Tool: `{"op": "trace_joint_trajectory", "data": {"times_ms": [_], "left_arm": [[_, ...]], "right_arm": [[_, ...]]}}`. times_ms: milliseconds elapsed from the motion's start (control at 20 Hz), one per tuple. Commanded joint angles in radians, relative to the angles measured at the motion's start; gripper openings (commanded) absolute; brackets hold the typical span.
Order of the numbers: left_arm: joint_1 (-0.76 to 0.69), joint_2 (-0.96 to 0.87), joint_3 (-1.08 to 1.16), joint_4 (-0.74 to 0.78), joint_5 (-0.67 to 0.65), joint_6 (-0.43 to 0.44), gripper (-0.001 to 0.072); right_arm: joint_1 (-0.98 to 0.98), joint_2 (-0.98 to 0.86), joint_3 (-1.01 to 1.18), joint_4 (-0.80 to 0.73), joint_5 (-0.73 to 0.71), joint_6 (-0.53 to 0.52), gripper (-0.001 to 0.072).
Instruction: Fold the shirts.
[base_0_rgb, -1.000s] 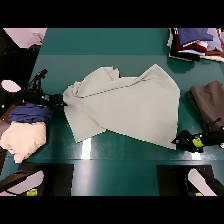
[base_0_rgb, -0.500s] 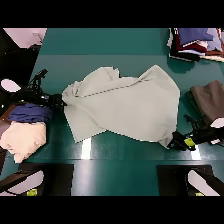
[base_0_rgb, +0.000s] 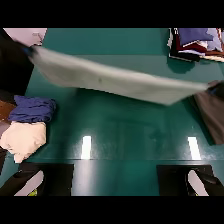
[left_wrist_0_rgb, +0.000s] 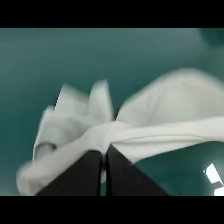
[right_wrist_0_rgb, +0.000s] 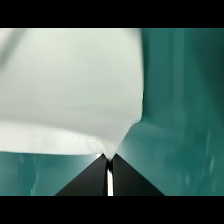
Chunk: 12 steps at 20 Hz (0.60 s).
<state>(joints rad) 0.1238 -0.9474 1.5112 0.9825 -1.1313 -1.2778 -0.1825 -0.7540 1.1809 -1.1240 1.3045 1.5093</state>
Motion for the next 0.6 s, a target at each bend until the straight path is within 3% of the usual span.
{"op": "trace_joint_trajectory", "data": {"times_ms": [0, 200, 400, 550], "left_arm": [[0.000, 0.051, 0.335, 0.000, -0.010, -0.035, 0.0024], [0.000, 0.058, 0.635, -0.063, -0.021, -0.056, 0.0024], [0.000, 0.114, 0.680, -0.190, -0.018, -0.058, 0.0023], [0.000, 0.130, 0.677, -0.230, -0.028, -0.058, 0.0023]], "right_arm": [[-0.055, 0.016, 0.371, -0.002, -0.021, 0.011, 0.0016], [-0.121, -0.049, 0.719, -0.002, 0.058, 0.008, 0.0016], [-0.190, -0.121, 0.974, -0.003, 0.166, 0.008, 0.0017], [-0.235, -0.115, 0.990, -0.002, 0.172, 0.008, 0.0016]]}}
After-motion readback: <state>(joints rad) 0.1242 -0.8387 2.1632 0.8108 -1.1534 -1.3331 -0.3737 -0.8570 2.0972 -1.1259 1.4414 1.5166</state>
